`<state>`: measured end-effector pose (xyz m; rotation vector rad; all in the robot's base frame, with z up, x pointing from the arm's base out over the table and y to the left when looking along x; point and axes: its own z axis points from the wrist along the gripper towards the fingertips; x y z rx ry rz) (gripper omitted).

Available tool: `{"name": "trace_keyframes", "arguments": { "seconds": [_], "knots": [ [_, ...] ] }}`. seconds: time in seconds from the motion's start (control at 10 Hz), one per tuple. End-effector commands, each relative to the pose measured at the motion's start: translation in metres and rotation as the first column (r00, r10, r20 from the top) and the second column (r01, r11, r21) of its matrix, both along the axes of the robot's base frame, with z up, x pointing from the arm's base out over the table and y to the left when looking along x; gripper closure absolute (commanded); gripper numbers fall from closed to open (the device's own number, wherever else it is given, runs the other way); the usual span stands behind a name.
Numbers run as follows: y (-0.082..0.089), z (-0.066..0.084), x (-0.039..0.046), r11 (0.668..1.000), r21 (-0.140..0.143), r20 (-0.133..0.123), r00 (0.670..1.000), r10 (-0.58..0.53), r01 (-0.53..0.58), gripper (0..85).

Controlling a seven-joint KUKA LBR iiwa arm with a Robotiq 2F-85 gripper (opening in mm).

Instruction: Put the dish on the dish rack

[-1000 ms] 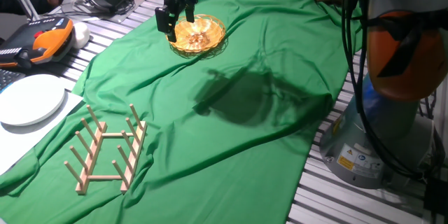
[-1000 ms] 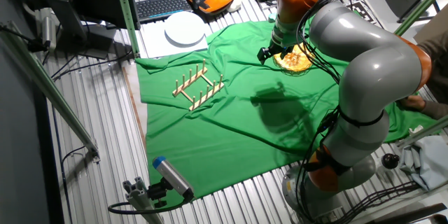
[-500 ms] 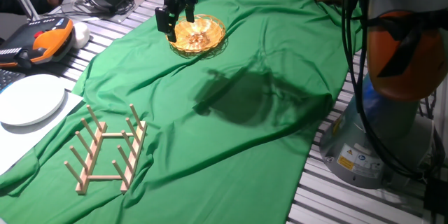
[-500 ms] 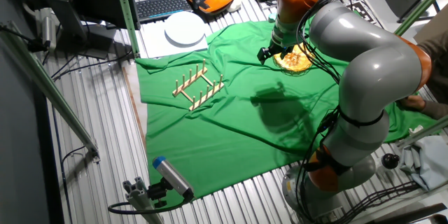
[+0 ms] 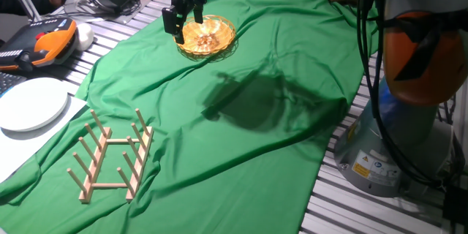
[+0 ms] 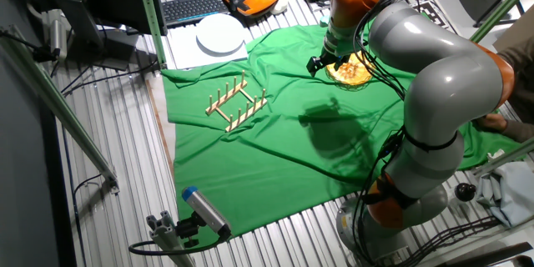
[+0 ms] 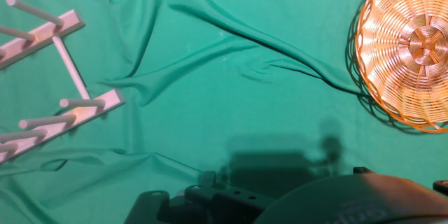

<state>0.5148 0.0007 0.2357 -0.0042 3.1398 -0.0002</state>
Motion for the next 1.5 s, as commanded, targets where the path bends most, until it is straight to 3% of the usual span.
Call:
{"name": "trace_keyframes", "arguments": {
  "seconds": [0.0,0.1,1.4],
  "knots": [
    [0.0001,0.0,0.0001,1.0,0.0,0.0,1.0,0.0,0.0,85.0],
    [0.0001,0.0002,0.0001,0.966,-0.082,-0.249,0.944,0.217,-0.243,85.0],
    [0.0,0.0002,0.0001,0.964,-0.077,-0.251,0.941,0.229,-0.255,85.0]
  ]
}}
